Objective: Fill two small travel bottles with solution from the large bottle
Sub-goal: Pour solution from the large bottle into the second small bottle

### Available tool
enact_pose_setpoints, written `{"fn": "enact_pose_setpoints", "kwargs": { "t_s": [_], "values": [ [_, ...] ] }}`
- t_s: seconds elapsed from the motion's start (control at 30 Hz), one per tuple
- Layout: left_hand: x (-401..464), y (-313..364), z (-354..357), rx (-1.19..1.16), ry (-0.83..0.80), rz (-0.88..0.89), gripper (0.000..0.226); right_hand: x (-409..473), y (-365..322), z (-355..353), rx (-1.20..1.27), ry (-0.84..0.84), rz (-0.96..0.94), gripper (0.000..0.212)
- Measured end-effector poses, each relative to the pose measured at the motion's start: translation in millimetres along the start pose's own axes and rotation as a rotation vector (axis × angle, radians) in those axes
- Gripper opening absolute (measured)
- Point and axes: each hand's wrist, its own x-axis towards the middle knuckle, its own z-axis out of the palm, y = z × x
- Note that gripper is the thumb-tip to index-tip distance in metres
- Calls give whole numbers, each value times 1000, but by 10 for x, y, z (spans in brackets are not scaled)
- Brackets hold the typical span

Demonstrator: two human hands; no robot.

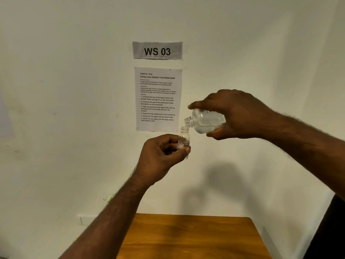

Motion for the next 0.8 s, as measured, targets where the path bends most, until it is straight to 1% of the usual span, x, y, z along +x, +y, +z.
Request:
{"fn": "enact_pose_setpoints", "kwargs": {
  "t_s": [0.33, 0.8],
  "values": [
    [-19, 17, 2, 4, 2, 16, 19, 2, -32, -14, 0, 4, 5, 80],
    [-1, -20, -14, 35, 9, 12, 23, 15, -35, 4, -2, -3, 11, 81]
  ]
}}
